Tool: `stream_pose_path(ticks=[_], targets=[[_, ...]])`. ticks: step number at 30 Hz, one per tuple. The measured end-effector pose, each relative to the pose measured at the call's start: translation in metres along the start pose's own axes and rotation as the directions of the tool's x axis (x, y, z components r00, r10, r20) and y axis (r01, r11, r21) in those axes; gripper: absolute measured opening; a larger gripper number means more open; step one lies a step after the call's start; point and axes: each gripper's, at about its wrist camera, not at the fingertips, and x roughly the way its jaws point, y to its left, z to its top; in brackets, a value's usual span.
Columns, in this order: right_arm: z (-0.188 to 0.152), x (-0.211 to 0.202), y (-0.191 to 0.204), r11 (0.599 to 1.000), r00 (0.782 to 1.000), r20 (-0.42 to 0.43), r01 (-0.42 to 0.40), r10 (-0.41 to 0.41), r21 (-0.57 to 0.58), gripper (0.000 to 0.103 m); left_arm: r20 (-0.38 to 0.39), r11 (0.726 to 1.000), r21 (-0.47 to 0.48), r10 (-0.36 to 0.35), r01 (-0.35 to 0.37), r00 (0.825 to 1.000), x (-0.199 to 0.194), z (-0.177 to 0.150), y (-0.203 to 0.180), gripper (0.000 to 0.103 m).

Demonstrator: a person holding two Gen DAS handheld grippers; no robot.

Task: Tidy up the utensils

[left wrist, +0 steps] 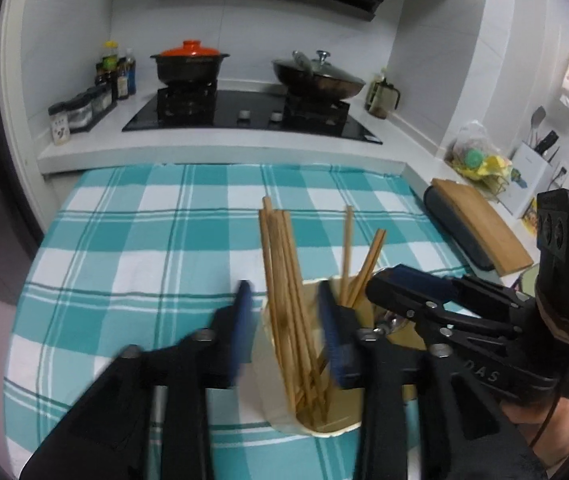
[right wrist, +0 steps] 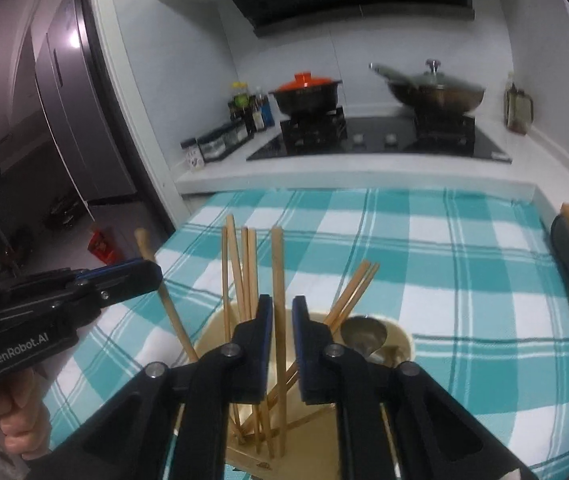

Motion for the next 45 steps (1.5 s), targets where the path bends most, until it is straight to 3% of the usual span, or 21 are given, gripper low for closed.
stream_pose_path(ticks=[1, 2, 5, 9, 12, 17, 21, 25, 29, 36, 45], targets=[[-0.003, 0.004, -0.004, 1.0, 1.0, -0.013, 0.003, -0.003, 0.019, 0.044, 0.019, 1.0, -0.005, 0.02, -0.02, 1.0, -0.003, -0.005, 0.002, 0.073], [-0.007, 0.001, -0.007, 0.999, 1.0, 0.0, 0.012, -0.012, 0.039, 0.053, 0.041, 0.999, -0.003, 0.035, -0.035, 0.999, -0.009, -0.009, 0.003, 0.08], [-0.016, -0.02, -0.011, 0.997, 0.998, 0.059, 0.03, -0.034, 0.071, 0.054, 0.062, 0.998, 0.019, 0.056, -0.057, 0.996, -0.022, -0.022, 0.005, 0.088], [-0.029, -0.061, -0.005, 0.996, 0.987, 0.133, 0.082, -0.088, 0.046, 0.066, 0.121, 0.987, 0.061, 0.139, -0.147, 0.983, -0.048, -0.045, -0.005, 0.102], [-0.047, -0.092, 0.006, 0.991, 0.977, 0.165, 0.136, -0.137, 0.016, 0.078, 0.16, 0.976, 0.059, 0.2, -0.211, 0.967, -0.069, -0.063, -0.016, 0.102], [-0.08, -0.135, 0.032, 0.983, 0.971, 0.16, 0.184, -0.179, -0.02, 0.086, 0.185, 0.942, 0.044, 0.319, -0.332, 0.929, -0.105, -0.092, -0.034, 0.102], [-0.107, -0.164, 0.056, 0.978, 0.966, 0.164, 0.207, -0.199, -0.034, 0.09, 0.216, 0.922, 0.046, 0.366, -0.383, 0.905, -0.137, -0.118, -0.044, 0.102], [-0.13, -0.191, 0.076, 0.973, 0.959, 0.179, 0.229, -0.22, -0.031, 0.103, 0.18, 0.941, 0.045, 0.322, -0.335, 0.929, -0.162, -0.145, -0.047, 0.102], [-0.146, -0.211, 0.093, 0.966, 0.952, 0.176, 0.258, -0.249, -0.029, 0.103, 0.151, 0.935, 0.059, 0.338, -0.35, 0.929, -0.179, -0.167, -0.049, 0.102], [-0.169, -0.236, 0.117, 0.952, 0.944, 0.156, 0.302, -0.292, -0.046, 0.103, 0.133, 0.958, 0.031, 0.28, -0.287, 0.951, -0.207, -0.189, -0.048, 0.103], [-0.183, -0.256, 0.133, 0.949, 0.943, 0.142, 0.311, -0.301, -0.05, 0.103, 0.137, 0.958, 0.043, 0.274, -0.282, 0.952, -0.229, -0.198, -0.06, 0.103]])
